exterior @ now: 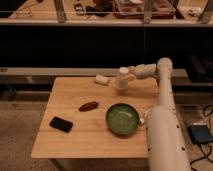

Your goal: Pick up the ceramic cup

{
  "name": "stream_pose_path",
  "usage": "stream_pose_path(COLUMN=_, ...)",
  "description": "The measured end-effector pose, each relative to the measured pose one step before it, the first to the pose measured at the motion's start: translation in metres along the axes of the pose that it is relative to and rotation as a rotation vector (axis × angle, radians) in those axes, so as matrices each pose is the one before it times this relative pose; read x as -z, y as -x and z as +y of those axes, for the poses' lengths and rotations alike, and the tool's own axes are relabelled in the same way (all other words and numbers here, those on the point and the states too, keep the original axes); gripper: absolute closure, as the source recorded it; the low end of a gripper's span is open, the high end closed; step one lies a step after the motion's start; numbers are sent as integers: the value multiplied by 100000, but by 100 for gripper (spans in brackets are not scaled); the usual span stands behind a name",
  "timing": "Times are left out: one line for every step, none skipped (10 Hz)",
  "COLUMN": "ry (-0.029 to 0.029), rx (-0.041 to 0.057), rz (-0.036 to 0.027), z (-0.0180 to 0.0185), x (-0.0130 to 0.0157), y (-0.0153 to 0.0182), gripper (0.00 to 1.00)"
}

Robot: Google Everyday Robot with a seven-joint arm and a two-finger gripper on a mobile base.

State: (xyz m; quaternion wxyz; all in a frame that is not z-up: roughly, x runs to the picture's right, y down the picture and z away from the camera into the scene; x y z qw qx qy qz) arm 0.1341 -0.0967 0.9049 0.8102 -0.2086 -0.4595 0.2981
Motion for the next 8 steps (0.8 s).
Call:
stream_pose_path(ry=2245, rx=439, rz=2366, z=741, x=754, y=532, gripper=100)
stream_pose_path(ry=3807, rx=869, rz=8163, z=1669, x=1427, y=269, gripper=100)
stream_pose_path(ry=1352, rx=498, rz=5126, z=995, x=708, y=-120, gripper=100)
stream_pose_path(ry=1098, rx=915, rz=6386, z=1788, x=973, y=200, gripper=100)
stream_pose_path(ry=222, rx=785, rz=2525, z=1207, x=545, y=512, gripper=100)
stream_pose_path(ry=225, rx=1424, rz=4276, z=2027, x=741, y=565, gripper=100)
stream_pose_path(ry=114, rx=1137, rz=2255, z=1086, x=260, y=433, gripper=100)
stream_pose_path(ry=143, rx=1454, rz=2629, z=1283, x=229, y=454, gripper=100)
